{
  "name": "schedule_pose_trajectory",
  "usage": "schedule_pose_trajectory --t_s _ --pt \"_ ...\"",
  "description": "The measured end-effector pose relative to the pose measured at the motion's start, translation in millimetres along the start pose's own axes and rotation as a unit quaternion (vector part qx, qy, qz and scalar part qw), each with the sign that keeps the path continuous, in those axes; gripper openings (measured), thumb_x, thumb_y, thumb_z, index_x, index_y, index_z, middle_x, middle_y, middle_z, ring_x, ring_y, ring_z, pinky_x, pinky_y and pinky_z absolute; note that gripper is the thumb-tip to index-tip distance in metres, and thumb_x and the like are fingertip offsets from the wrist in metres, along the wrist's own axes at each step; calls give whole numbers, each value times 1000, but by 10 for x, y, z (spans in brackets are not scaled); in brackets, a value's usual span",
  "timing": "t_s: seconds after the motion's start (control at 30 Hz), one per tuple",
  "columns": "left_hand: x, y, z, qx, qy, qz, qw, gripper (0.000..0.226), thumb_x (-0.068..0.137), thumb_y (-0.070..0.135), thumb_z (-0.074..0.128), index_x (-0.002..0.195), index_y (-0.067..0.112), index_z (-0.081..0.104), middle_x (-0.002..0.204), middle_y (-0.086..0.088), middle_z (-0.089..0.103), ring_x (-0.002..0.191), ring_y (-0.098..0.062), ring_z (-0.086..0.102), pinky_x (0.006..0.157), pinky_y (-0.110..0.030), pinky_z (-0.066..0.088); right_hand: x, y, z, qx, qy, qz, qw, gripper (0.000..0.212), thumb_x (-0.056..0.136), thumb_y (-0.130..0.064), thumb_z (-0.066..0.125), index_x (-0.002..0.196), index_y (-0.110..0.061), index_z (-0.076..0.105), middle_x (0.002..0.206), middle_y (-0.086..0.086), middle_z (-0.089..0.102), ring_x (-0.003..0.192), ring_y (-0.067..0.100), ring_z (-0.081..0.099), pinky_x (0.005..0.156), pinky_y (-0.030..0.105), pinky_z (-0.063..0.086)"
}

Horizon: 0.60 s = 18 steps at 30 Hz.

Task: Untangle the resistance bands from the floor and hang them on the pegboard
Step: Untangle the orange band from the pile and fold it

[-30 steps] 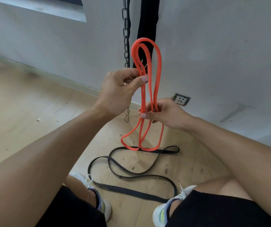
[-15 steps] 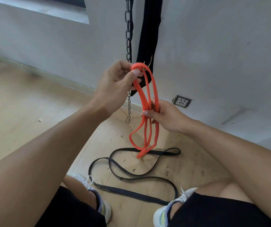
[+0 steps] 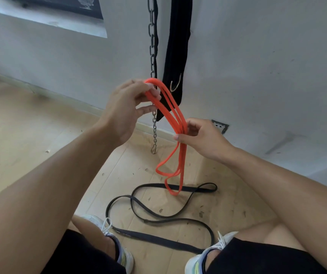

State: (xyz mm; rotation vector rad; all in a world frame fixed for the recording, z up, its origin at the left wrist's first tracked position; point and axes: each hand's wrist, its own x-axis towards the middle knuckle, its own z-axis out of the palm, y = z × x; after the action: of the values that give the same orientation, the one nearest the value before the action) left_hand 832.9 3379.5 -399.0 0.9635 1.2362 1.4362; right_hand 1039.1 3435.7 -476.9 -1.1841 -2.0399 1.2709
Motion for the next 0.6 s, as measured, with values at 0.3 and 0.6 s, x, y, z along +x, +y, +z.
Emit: schedule_pose_trajectory --t_s 0.3,0.6 --pt "37 48 -55 4 -13 -32 999 29 98 17 63 73 15 49 70 5 66 78 -12 68 82 -34 58 -3 -4 -113 -61 17 7 998 15 91 -24 80 102 -34 78 91 -12 77 86 7 74 83 31 64" --pt "133 84 -185 -133 100 -61 984 20 96 18 61 76 17 55 73 0 64 87 -19 70 79 -40 58 24 -16 -190 -108 -23 28 993 10 97 -24 72 105 -28 74 95 -5 72 89 13 72 88 40 63"
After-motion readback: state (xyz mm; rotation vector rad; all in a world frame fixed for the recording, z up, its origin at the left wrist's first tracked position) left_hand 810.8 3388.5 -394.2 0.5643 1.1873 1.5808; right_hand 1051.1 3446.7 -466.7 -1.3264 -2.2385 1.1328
